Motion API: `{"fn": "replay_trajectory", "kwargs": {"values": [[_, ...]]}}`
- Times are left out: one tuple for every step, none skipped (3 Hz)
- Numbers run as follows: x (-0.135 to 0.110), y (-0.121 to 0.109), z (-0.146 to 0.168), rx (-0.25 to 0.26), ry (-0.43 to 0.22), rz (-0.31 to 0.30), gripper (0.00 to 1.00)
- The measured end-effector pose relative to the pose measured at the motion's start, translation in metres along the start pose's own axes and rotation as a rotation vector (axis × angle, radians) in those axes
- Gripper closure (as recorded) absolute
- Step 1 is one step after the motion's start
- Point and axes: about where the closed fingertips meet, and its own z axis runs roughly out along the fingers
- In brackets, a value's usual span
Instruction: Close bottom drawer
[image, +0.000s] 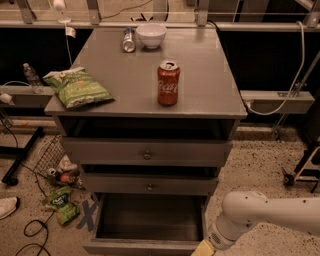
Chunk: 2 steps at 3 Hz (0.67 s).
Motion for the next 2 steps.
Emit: {"fn": "replay_trajectory", "kwargs": {"values": [[0.000,0.000,0.000,0.000,0.000,0.000,0.00],[-0.009,-0.022,0.039,-0.042,-0.002,0.073,0.00]]}}
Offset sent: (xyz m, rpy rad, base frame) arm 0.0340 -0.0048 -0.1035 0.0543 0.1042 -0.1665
